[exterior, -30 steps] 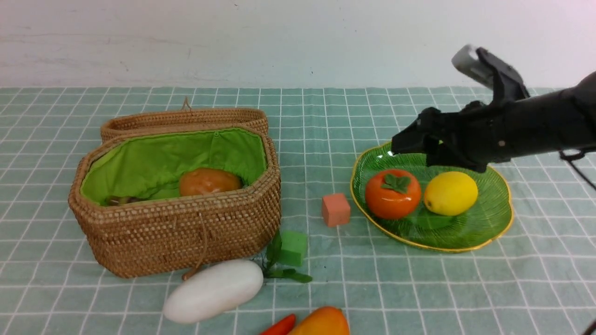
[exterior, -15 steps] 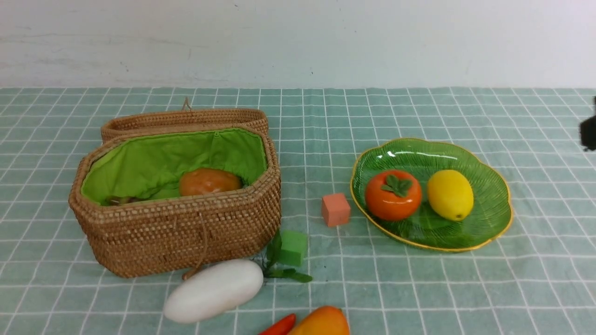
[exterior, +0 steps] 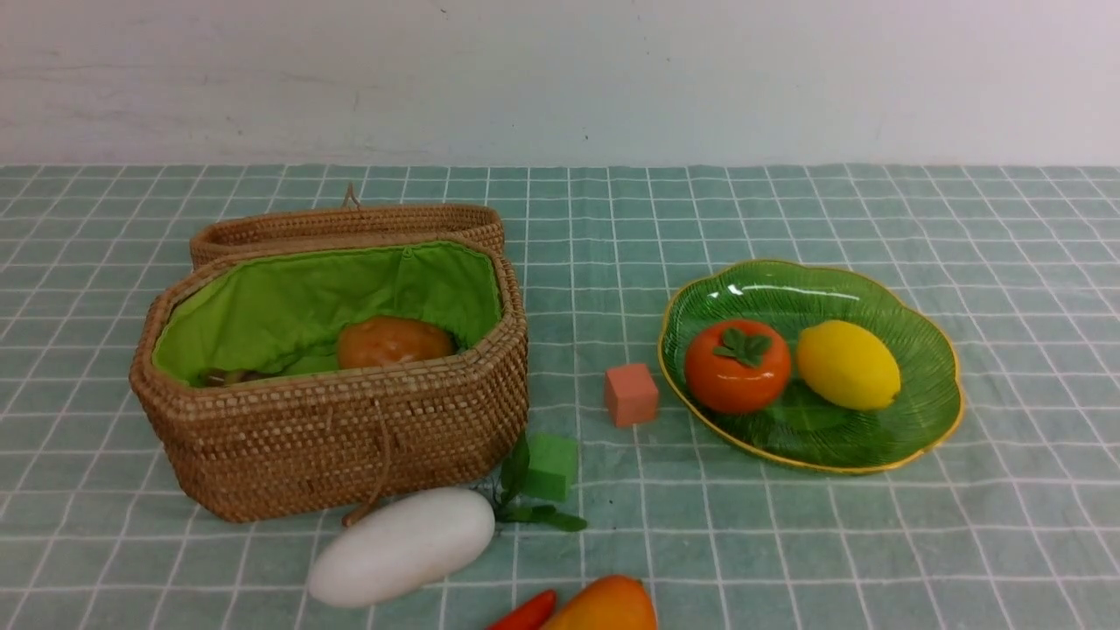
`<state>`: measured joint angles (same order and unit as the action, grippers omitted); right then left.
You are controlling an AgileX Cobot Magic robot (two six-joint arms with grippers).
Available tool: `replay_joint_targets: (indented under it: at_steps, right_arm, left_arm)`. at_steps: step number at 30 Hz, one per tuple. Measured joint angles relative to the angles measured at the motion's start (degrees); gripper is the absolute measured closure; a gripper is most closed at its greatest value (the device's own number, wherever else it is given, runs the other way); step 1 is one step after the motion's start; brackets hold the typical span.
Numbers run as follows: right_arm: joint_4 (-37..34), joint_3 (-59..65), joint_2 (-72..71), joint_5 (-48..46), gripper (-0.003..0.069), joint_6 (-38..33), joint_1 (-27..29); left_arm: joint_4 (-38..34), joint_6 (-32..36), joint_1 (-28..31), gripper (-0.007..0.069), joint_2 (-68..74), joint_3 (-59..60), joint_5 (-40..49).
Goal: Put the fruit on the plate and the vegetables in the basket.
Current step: Take a daikon with your left arm and place it on the basket on the left.
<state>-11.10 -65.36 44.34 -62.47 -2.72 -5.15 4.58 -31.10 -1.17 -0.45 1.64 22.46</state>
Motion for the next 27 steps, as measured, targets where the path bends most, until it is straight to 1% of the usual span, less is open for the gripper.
replay_joint_targets:
  at_steps: [1, 2, 3, 5, 6, 7, 9, 10, 12, 13, 14, 15, 16, 18, 20, 22, 24, 27]
  right_arm:
    - [2.3, 0.3, -0.8, 0.6, 0.0673, -1.5, 0.2]
    - [2.3, 0.4, -1.0, 0.7, 0.0673, -1.7, 0.3]
    - [5.8, 1.7, -3.0, 2.1, 0.0673, -2.6, 1.0]
    - [7.9, 3.8, -5.1, 4.2, 0.0673, -2.7, 1.6]
    - [10.1, 7.5, -8.6, 7.6, 0.0672, -2.7, 2.1]
    - [10.2, 7.5, -9.2, 7.6, 0.0671, -2.7, 2.1]
    - [11.1, 14.1, -14.2, 13.9, 0.0669, -2.7, 2.3]
    - [11.5, 19.7, -18.5, 19.0, 0.0668, -2.5, 2.3]
    - [12.4, 28.8, -25.7, 25.9, 0.0666, -2.4, 2.3]
    - [13.0, 32.6, -27.8, 28.4, 0.0665, -2.4, 2.3]
    - [13.5, 38.2, -32.7, 31.7, 0.0665, -2.4, 2.6]
    - [13.5, 38.2, -33.4, 31.7, 0.0665, -2.4, 2.6]
    - [13.8, 45.2, -38.4, 35.6, 0.0663, -2.3, 3.2]
    - [13.7, 53.7, -43.5, 39.9, 0.0659, -2.3, 4.8]
    - [13.5, 59.2, -44.8, 42.3, 0.0659, -2.2, 5.9]
    - [12.3, 65.3, -44.9, 42.2, 0.0657, -2.1, 6.5]
    - [11.1, 66.3, -44.9, 40.3, 0.0657, -2.0, 6.6]
    - [11.1, 66.3, -44.9, 40.3, 0.0655, -2.1, 6.7]
  left_arm:
    - [0.0, 0.0, 0.0, 0.0386, 0.0, 0.0, 0.0]
    - [0.0, 0.0, 0.0, 0.0386, 0.0, 0.0, 0.0]
    - [0.0, 0.0, 0.0, 0.0386, 0.0, 0.0, 0.0]
    - [0.0, 0.0, 0.0, 0.0386, 0.0, 0.0, 0.0]
    - [0.0, 0.0, 0.0, 0.0386, 0.0, 0.0, 0.0]
    - [0.0, 0.0, 0.0, 0.0386, 0.0, 0.0, 0.0]
    - [0.0, 0.0, 0.0, 0.0386, 0.0, 0.0, 0.0]
    - [0.0, 0.0, 0.0, 0.0386, 0.0, 0.0, 0.0]
    - [0.0, 0.0, 0.0, 0.0386, 0.0, 0.0, 0.0]
    - [0.0, 0.0, 0.0, 0.0386, 0.0, 0.0, 0.0]
    - [0.0, 0.0, 0.0, 0.0386, 0.0, 0.0, 0.0]
    - [0.0, 0.0, 0.0, 0.0386, 0.0, 0.0, 0.0]
    - [0.0, 0.0, 0.0, 0.0386, 0.0, 0.0, 0.0]
    - [0.0, 0.0, 0.0, 0.0386, 0.0, 0.0, 0.0]
    - [0.0, 0.0, 0.0, 0.0386, 0.0, 0.0, -0.1]
    - [0.1, 0.0, 0.0, 0.0386, 0.0, 0.1, 0.0]
    - [0.1, 0.0, 0.0, 0.0386, 0.0, 0.1, 0.0]
    - [0.1, 0.0, 0.0, 0.0386, 0.0, 0.1, 0.0]
